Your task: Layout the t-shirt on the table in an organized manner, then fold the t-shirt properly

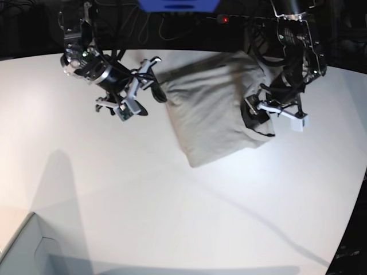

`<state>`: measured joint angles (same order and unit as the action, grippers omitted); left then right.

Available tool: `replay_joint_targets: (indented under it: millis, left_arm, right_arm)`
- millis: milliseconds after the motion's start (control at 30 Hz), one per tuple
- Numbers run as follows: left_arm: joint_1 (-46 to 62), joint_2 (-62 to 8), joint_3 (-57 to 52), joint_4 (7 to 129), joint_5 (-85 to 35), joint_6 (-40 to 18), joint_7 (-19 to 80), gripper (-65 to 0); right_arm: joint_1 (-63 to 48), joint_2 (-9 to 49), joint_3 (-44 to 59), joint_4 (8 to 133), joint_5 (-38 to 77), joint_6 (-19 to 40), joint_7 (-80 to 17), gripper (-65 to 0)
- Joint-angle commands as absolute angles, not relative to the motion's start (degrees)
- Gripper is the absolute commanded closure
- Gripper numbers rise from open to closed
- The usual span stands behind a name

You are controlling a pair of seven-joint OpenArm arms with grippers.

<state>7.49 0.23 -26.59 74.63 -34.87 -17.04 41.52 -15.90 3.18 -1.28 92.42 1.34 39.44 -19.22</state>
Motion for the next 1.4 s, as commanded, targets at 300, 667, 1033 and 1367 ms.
replay_joint_targets:
  millis: [300,667,1033,1367]
  left_arm:
    - [-1.1,-5.6,-8.2,61.9,-32.8,-15.7,43.8,0.0]
    - [-21.9,-9.2,23.2,49.5,-29.3,-15.8,31.5,0.0]
    - [-38.0,2.8,56.0,31.1,-10.1,-15.8,8.6,0.0]
    - [-39.6,9.0,59.9,26.0,10.5,-15.8,2.1,-0.8]
  right_arm:
    - [-15.5,3.3,4.3,93.7,2.1,40.0,-17.8,-34.4]
    - [-15.7,3.0,13.8,93.7,2.1,40.0,-17.8,-34.4]
    - [-16.8,2.9,24.2,93.7,2.3,40.0,-17.8,-34.4]
    - [-18.6,2.8,27.8,93.7,2.4,40.0,-17.7,-34.4]
